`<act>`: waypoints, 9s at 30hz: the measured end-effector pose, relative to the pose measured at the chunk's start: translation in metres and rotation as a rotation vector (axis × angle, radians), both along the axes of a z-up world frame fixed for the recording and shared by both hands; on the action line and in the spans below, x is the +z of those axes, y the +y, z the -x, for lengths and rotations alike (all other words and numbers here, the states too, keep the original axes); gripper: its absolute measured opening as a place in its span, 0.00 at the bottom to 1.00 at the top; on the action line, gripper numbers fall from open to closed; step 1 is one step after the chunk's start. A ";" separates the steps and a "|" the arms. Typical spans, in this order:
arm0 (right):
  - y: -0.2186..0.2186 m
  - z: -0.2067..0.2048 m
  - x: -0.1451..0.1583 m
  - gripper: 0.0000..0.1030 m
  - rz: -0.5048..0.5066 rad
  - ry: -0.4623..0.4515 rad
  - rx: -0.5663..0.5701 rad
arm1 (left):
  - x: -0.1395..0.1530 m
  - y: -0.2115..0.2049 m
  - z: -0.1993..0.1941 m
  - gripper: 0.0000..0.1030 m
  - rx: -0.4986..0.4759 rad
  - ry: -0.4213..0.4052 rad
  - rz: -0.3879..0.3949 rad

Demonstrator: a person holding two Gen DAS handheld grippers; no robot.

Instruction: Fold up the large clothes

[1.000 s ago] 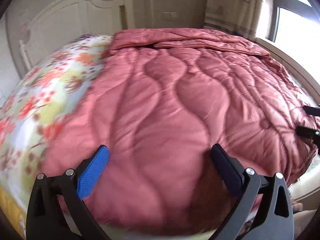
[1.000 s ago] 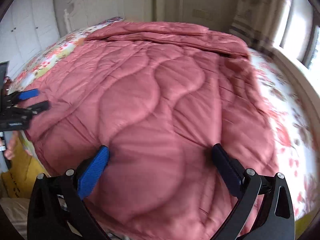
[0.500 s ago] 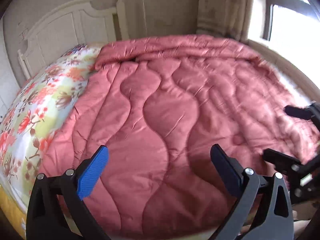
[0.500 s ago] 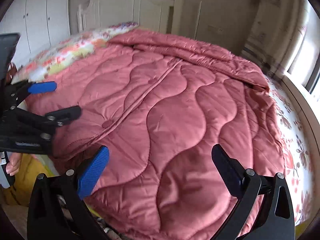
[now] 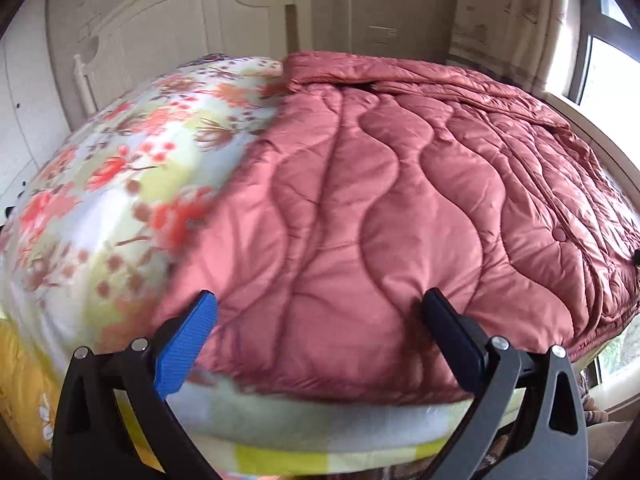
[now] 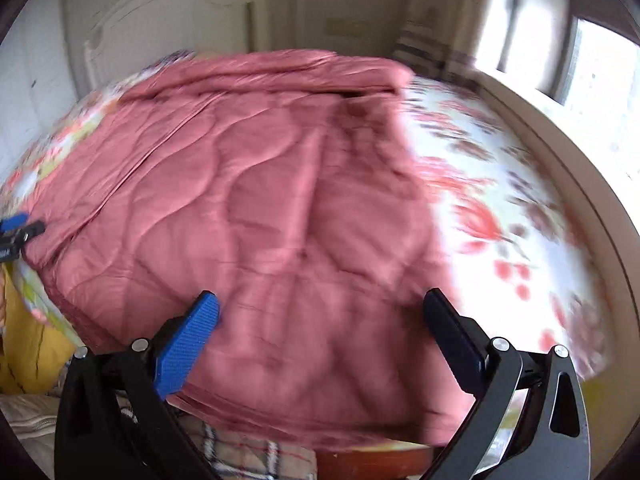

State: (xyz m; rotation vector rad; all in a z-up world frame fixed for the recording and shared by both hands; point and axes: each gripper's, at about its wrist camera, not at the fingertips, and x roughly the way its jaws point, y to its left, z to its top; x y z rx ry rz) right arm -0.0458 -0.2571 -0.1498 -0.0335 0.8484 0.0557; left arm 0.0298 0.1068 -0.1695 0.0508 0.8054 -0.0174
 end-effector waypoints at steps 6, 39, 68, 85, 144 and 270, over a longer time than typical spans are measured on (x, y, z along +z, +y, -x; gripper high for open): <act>-0.073 0.007 -0.002 0.95 -0.151 0.011 -0.160 | 0.017 0.043 -0.007 0.98 0.095 -0.030 0.096; -0.084 0.106 0.133 0.16 -0.708 -0.328 0.273 | 0.139 0.105 0.122 0.16 -0.265 -0.380 0.706; -0.087 -0.266 0.034 0.58 -0.499 0.063 0.020 | 0.058 0.105 -0.252 0.63 0.011 0.068 0.475; -0.062 -0.293 0.015 0.38 -0.347 0.122 -0.128 | 0.037 0.107 -0.266 0.52 0.171 0.071 0.372; 0.204 -0.275 0.012 0.86 0.109 0.005 0.412 | 0.024 -0.019 -0.268 0.98 0.043 0.062 -0.140; 0.015 -0.246 0.010 0.96 0.028 -0.029 -0.021 | 0.020 0.027 -0.259 0.98 0.108 0.056 0.000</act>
